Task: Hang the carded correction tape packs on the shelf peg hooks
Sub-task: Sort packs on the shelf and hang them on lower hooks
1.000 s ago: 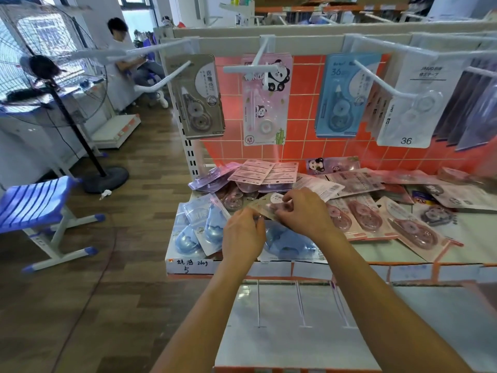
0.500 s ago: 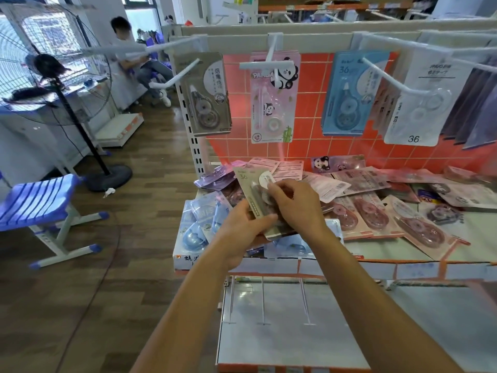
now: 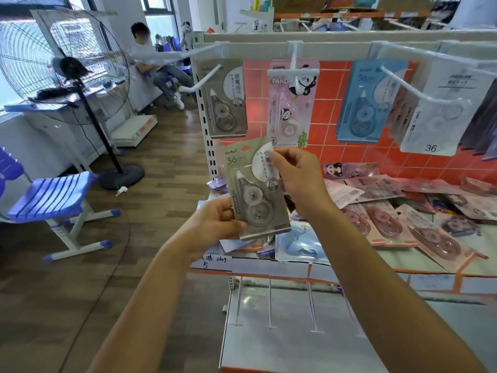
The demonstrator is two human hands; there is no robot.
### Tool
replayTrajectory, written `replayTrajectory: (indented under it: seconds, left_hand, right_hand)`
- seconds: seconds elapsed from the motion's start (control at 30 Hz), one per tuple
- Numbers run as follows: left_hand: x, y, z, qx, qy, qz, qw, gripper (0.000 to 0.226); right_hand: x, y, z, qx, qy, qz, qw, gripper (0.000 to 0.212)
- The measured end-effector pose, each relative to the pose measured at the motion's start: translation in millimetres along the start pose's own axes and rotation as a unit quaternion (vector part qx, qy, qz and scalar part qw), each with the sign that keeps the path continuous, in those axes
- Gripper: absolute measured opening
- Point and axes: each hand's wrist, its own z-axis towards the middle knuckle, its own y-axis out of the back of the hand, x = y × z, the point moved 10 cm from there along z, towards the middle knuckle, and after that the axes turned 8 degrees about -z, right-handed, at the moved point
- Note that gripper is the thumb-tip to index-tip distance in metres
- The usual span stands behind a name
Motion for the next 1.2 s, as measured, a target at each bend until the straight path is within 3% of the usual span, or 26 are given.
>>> replayTrajectory:
  seconds: [0.23, 0.63, 0.9, 1.2]
  left_hand:
    - [-26.7, 26.3, -8.1, -0.013, -0.027, 0.078, 0.997, 0.040]
    - [-79.6, 43.4, -37.3, -0.044, -0.140, 0.198, 0.969, 0.044]
    - [-97.4, 54.0, -51.1, -0.080, -0.180, 0.173, 0.965, 0.047]
    - [-101.1, 67.5, -53.4, -0.123, -0.195, 0.144, 0.962, 0.049]
  right_hand:
    - [47.6, -9.6, -2.4, 0.032, 0.060, -0.007, 0.998, 0.012]
    - [100.5, -20.1, -17.5, -0.011, 0.187, -0.022, 0.982, 0.007]
    - [128.1, -27.8, -27.1, -0.013, 0.242, -0.026, 0.970, 0.007]
    - [135.6, -33.3, -17.2, -0.015, 0.226, -0.022, 0.974, 0.008]
